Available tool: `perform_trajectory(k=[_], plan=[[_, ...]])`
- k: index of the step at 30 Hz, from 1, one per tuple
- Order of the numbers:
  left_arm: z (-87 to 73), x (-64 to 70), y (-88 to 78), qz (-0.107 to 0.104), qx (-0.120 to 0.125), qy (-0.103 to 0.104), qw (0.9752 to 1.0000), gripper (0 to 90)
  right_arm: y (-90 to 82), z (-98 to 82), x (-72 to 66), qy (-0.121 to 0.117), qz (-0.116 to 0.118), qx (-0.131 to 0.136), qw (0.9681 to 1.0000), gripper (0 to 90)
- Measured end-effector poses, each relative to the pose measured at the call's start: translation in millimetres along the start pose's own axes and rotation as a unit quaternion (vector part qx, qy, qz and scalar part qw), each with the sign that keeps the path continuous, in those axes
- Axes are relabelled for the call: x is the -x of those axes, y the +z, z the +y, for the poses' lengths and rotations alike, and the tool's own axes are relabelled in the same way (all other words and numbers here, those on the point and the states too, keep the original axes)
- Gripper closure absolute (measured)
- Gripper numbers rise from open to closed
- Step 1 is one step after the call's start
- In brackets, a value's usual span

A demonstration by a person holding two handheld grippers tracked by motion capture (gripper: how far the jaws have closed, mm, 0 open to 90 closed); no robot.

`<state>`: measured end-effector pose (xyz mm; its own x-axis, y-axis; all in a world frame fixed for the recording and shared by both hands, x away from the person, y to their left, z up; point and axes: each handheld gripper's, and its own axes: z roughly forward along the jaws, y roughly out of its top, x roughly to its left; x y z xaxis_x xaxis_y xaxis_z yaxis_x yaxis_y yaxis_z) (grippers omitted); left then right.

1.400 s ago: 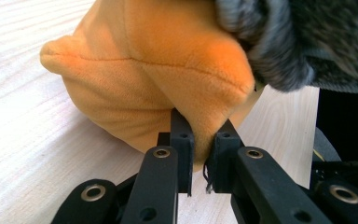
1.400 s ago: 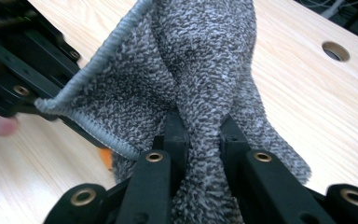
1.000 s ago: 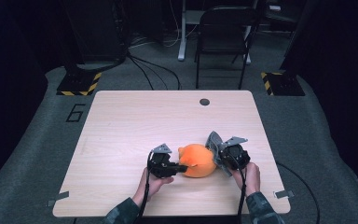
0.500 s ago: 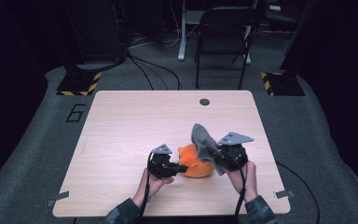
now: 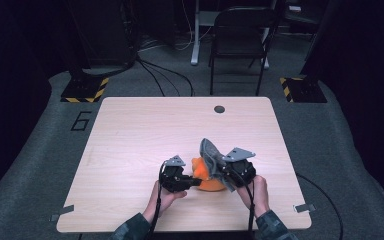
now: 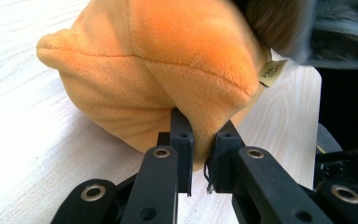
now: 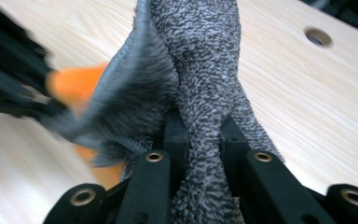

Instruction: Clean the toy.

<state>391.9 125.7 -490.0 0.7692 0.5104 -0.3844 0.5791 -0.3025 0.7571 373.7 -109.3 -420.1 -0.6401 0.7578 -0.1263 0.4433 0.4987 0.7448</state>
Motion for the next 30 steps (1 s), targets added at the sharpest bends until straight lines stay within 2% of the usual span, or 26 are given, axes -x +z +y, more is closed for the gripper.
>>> perform_trajectory(k=[2,3,5,11,12,16,19,21,22,25,28,30], plan=[[0.0,0.3,0.3,-0.001,0.001,0.000,1.0000,82.3,0.8,-5.7,10.2,0.022,-0.013,-0.009,0.9996,77.9],[0.1,0.3,0.3,-0.001,0.002,0.000,1.0000,82.3,2.0,-8.6,15.5,0.025,-0.022,-0.014,0.9993,77.9],[0.3,0.3,0.7,-0.001,0.002,0.003,1.0000,82.2,6.3,-16.2,26.9,0.042,-0.027,-0.027,0.9984,77.9],[0.3,0.1,0.9,-0.002,0.003,0.002,1.0000,82.2,19.9,-29.3,43.3,0.066,-0.044,-0.056,0.9953,77.9],[0.3,0.2,0.9,-0.002,0.003,0.002,1.0000,82.2,22.7,-31.4,46.1,0.062,-0.047,-0.060,0.9952,77.8],[0.1,-0.2,0.2,-0.001,0.003,0.002,1.0000,82.1,35.6,-41.4,53.2,0.074,-0.059,-0.090,0.9914,77.8],[-0.1,-1.0,-0.1,-0.002,0.004,0.001,1.0000,82.1,51.8,-53.2,55.8,0.073,-0.056,-0.126,0.9877,77.6],[0.0,-0.6,-0.3,-0.003,0.002,0.000,1.0000,82.0,55.3,-54.9,56.2,0.069,-0.055,-0.133,0.9872,77.5],[0.1,-1.0,-0.4,-0.002,0.003,0.003,1.0000,82.1,53.2,-52.7,56.8,0.067,-0.056,-0.133,0.9873,77.5],[-0.2,-1.7,-0.2,-0.002,0.004,0.003,1.0000,82.0,36.2,-42.5,60.2,0.074,-0.067,-0.108,0.9892,77.5],[-0.2,-0.7,-0.1,-0.002,0.003,0.002,1.0000,81.9,5.0,-26.9,59.7,0.085,-0.076,-0.053,0.9921,77.5],[0.1,-0.6,0.4,-0.002,0.004,0.003,1.0000,81.9,-13.5,-16.7,52.1,0.082,-0.071,-0.018,0.9939,77.5]])
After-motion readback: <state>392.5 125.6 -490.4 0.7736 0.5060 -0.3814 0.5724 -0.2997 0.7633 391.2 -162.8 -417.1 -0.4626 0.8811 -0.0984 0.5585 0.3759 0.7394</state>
